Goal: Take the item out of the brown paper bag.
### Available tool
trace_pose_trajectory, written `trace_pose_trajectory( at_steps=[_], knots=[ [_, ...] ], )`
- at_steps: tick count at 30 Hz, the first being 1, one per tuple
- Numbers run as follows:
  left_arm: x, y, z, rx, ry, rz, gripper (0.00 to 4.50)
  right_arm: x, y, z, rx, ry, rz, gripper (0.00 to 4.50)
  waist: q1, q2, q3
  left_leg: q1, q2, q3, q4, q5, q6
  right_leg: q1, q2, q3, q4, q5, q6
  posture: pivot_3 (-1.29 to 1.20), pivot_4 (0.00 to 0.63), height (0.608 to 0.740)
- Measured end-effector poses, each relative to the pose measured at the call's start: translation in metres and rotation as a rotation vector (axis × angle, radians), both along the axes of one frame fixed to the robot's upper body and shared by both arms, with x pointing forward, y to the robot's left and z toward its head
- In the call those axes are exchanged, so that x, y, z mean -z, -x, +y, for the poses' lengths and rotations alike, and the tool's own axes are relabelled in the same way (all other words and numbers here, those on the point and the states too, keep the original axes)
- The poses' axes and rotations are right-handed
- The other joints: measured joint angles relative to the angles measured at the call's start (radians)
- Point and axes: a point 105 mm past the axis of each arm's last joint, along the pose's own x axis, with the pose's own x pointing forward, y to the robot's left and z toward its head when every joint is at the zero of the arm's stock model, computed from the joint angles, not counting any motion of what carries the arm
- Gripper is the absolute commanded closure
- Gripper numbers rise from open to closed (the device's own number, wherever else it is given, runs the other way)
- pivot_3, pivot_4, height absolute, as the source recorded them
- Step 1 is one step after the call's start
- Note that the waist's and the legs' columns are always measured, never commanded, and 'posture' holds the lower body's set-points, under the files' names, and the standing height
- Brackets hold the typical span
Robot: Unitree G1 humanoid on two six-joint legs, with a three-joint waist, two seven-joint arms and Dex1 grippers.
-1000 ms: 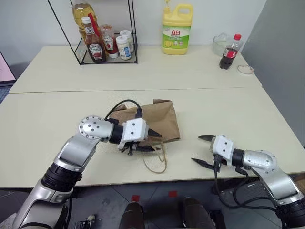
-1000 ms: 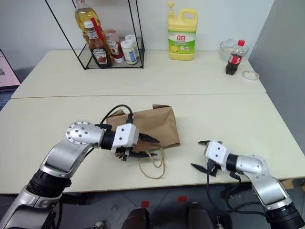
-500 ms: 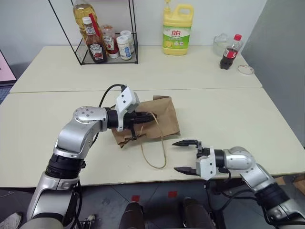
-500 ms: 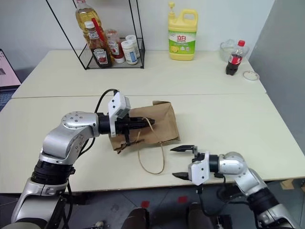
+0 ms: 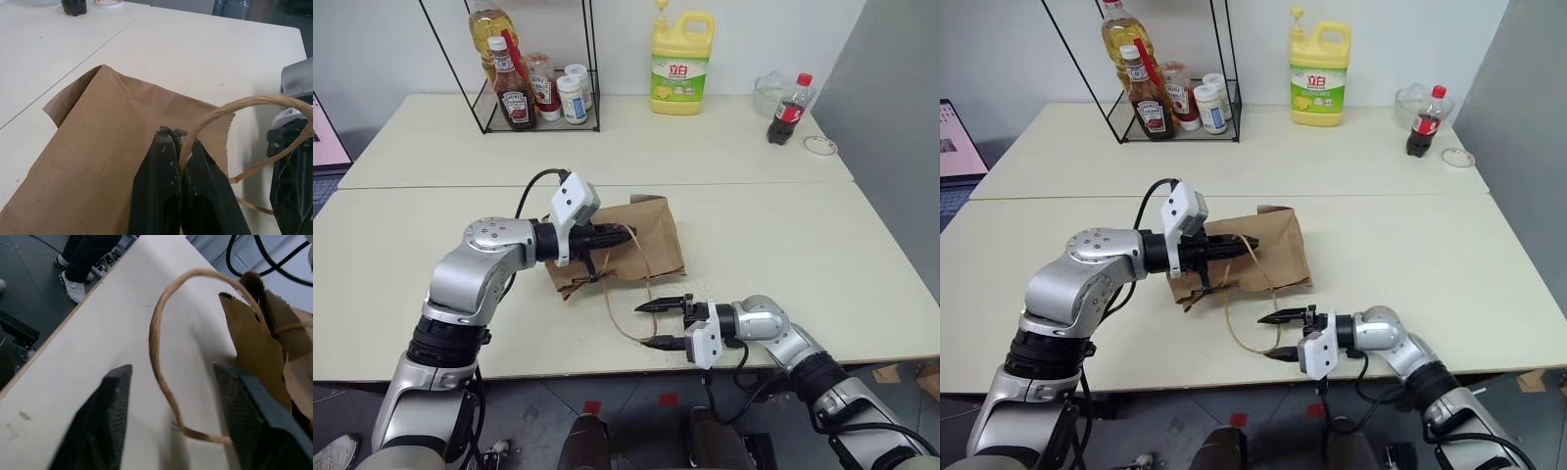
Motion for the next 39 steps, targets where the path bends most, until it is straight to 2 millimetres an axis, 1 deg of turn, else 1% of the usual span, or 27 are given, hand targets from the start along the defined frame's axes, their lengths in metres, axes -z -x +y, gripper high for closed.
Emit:
trace_pose_trajectory(
  at_steps=[1,4,5,8,11,12,16,20,25,27,31,34,39],
  knots=[
    [0.000,0.000,0.000,-0.001,-0.001,-0.001,4.50,-0.002,-0.002,0.000,0.003,-0.002,0.001,3.24,0.000,0.000,0.000,0.001,0.000,0.000,0.000,0.000,0.000,0.001,0.000,0.000,0.000,0.000,0.000,0.00,0.150,0.740],
    [0.000,-0.001,0.000,-0.007,0.000,-0.002,4.50,-0.005,-0.004,0.002,0.003,-0.010,0.002,4.32,0.000,0.000,0.000,0.002,0.000,0.000,0.000,0.000,0.000,0.002,0.000,0.000,0.000,0.000,0.000,0.00,0.150,0.740],
    [-0.001,-0.001,0.001,-0.011,0.000,-0.003,4.50,-0.004,-0.004,0.002,0.003,-0.009,0.009,4.49,0.000,0.000,0.000,0.002,0.000,0.000,0.000,0.000,0.000,0.002,0.000,0.000,0.000,0.000,0.000,0.00,0.150,0.740],
    [-0.006,-0.003,0.000,-0.017,0.002,-0.020,4.50,-0.002,-0.004,0.003,0.007,0.003,0.047,4.49,0.000,0.000,0.000,0.002,0.000,0.000,0.000,0.000,0.000,0.002,0.000,0.000,0.000,0.000,0.000,0.00,0.150,0.740],
    [-0.017,-0.008,-0.001,-0.026,0.015,-0.048,4.50,0.003,-0.005,0.004,0.025,0.039,0.089,4.49,0.001,0.000,0.000,0.002,0.000,0.000,0.000,0.000,0.000,0.002,0.000,0.000,0.000,0.000,0.000,0.00,0.150,0.740],
    [-0.023,-0.012,-0.001,-0.041,0.025,-0.059,4.50,0.007,-0.006,0.003,0.035,0.062,0.107,4.49,0.002,0.000,0.000,0.001,0.000,0.000,0.000,0.000,0.000,0.002,0.000,0.000,0.000,0.000,0.000,0.00,0.150,0.740],
    [-0.043,-0.031,0.002,-0.114,0.084,-0.089,4.50,0.009,-0.006,0.004,0.035,0.102,0.100,4.49,0.004,0.000,0.000,0.002,0.000,-0.001,0.000,0.000,0.000,0.002,0.000,0.000,0.000,0.000,0.000,0.00,0.150,0.740],
    [-0.053,-0.049,0.005,-0.199,0.122,-0.091,4.50,0.011,-0.006,0.005,0.033,0.128,0.091,4.49,0.005,0.000,0.000,0.002,0.000,-0.001,0.001,0.000,0.000,0.002,0.000,0.000,0.000,0.000,0.000,0.00,0.150,0.740],
    [-0.086,-0.061,0.013,-0.278,0.203,-0.153,4.50,0.012,-0.005,0.005,0.023,0.156,0.071,4.49,0.005,0.000,0.000,0.003,0.000,-0.001,0.000,0.000,0.000,0.003,0.000,0.000,0.000,0.000,0.000,0.00,0.150,0.740],
    [-0.091,-0.064,0.017,-0.302,0.222,-0.156,4.50,0.013,-0.006,0.005,0.023,0.166,0.063,4.49,0.005,0.000,0.000,0.005,0.000,0.000,0.000,0.000,0.000,0.005,0.000,0.000,-0.001,0.000,0.000,0.00,0.150,0.740],
    [-0.089,-0.066,0.017,-0.311,0.229,-0.146,4.50,0.012,-0.006,0.005,0.024,0.174,0.051,4.49,0.005,0.000,0.000,0.006,0.000,0.000,0.000,0.000,0.000,0.005,0.000,0.000,-0.001,0.000,0.000,0.00,0.150,0.740],
    [-0.088,-0.064,0.015,-0.297,0.226,-0.139,4.50,0.007,-0.007,0.004,0.032,0.176,0.058,3.93,0.005,0.000,0.000,0.006,0.000,0.000,0.000,0.000,0.000,0.005,0.000,0.000,-0.001,0.000,0.000,0.00,0.150,0.740],
    [-0.080,-0.060,0.014,-0.280,0.226,-0.113,4.50,-0.004,-0.005,-0.017,0.071,0.219,0.118,2.30,0.011,0.000,0.000,0.005,-0.001,0.000,0.000,0.000,0.000,0.006,0.000,0.000,-0.001,0.000,0.000,0.00,0.150,0.740]
  ],
)
